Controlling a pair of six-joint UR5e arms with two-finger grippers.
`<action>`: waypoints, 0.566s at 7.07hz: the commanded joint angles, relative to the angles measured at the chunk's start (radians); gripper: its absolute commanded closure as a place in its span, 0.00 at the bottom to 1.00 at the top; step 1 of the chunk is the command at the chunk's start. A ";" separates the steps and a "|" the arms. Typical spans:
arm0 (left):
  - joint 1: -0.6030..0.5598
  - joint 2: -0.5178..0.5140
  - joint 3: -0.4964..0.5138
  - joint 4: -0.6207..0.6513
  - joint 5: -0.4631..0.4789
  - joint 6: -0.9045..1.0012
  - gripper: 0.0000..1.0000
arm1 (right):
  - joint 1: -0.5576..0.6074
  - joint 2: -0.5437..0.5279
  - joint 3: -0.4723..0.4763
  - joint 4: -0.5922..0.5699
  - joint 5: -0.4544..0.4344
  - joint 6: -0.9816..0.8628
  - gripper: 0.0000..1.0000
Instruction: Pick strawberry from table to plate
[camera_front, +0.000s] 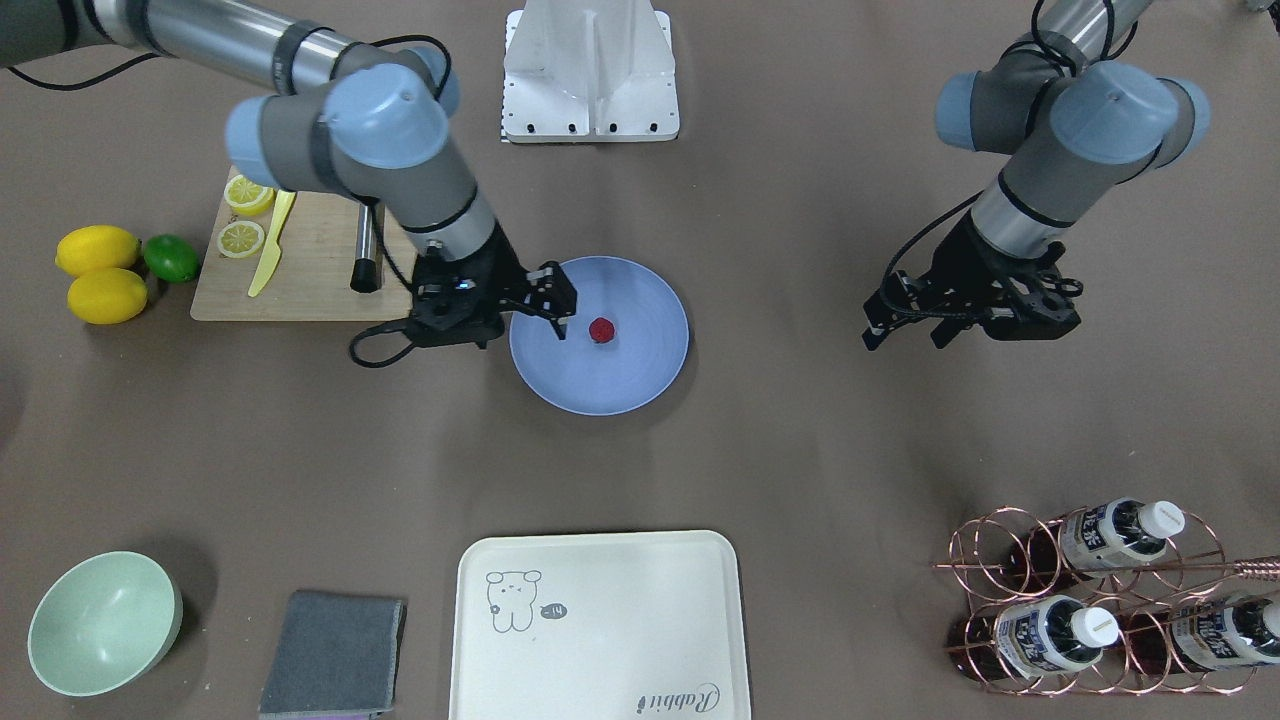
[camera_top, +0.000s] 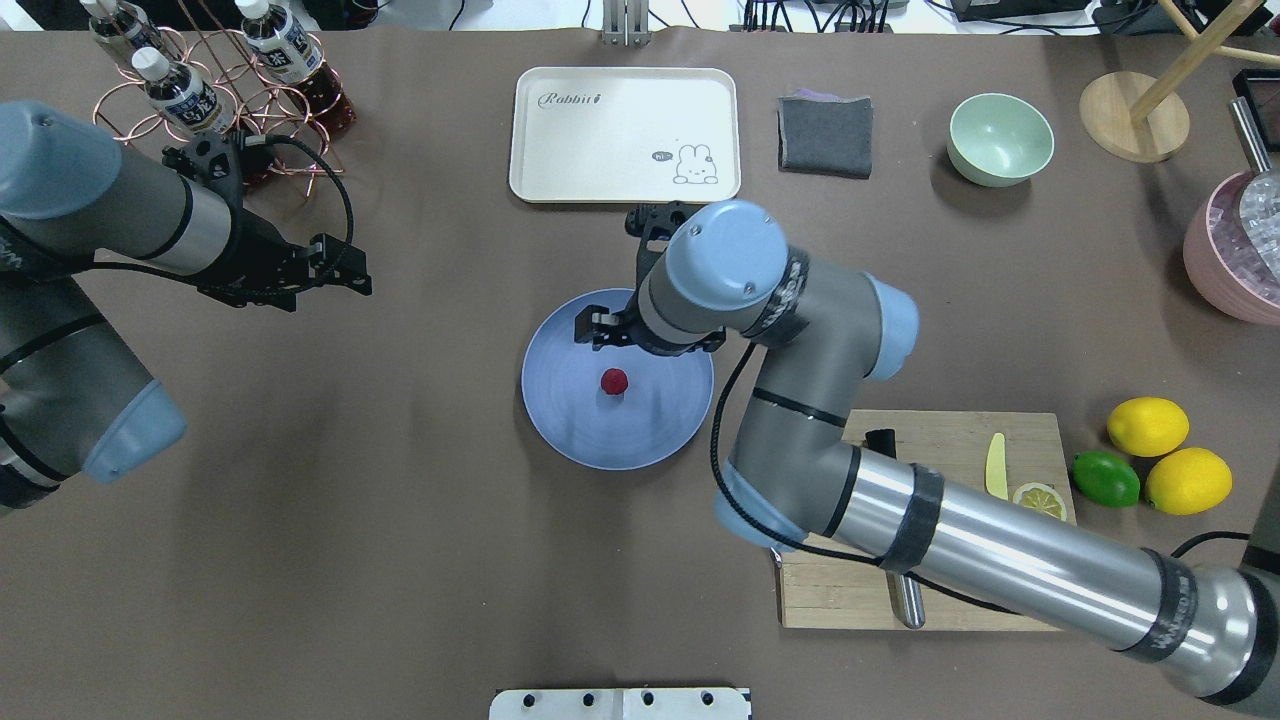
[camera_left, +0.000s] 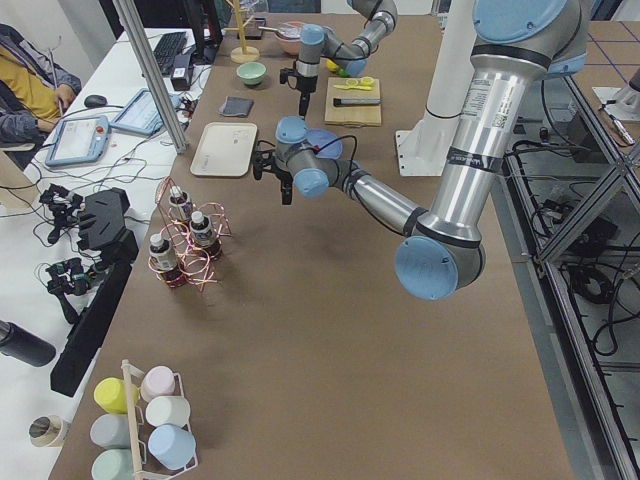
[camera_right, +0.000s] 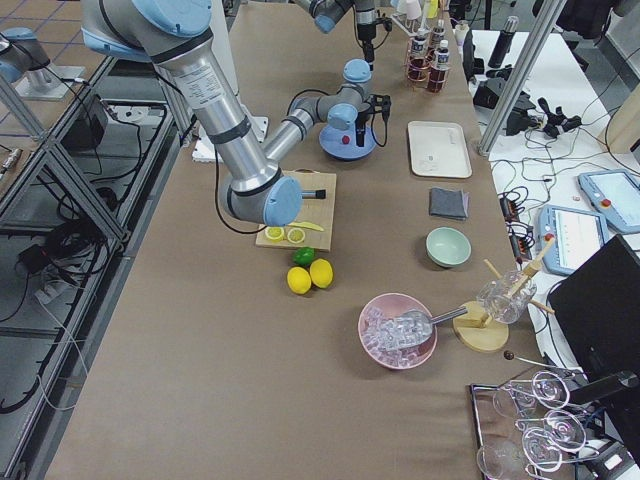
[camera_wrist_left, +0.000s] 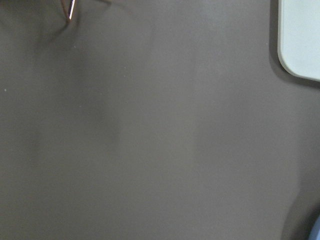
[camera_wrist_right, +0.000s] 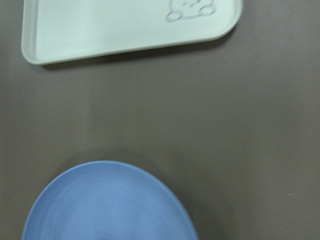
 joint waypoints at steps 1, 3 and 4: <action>-0.097 0.154 -0.062 0.003 -0.021 0.207 0.02 | 0.241 -0.279 0.218 -0.081 0.171 -0.292 0.00; -0.276 0.263 -0.068 0.001 -0.173 0.397 0.02 | 0.491 -0.568 0.213 -0.081 0.265 -0.754 0.00; -0.376 0.300 -0.053 0.006 -0.246 0.532 0.02 | 0.630 -0.595 0.120 -0.104 0.316 -0.986 0.00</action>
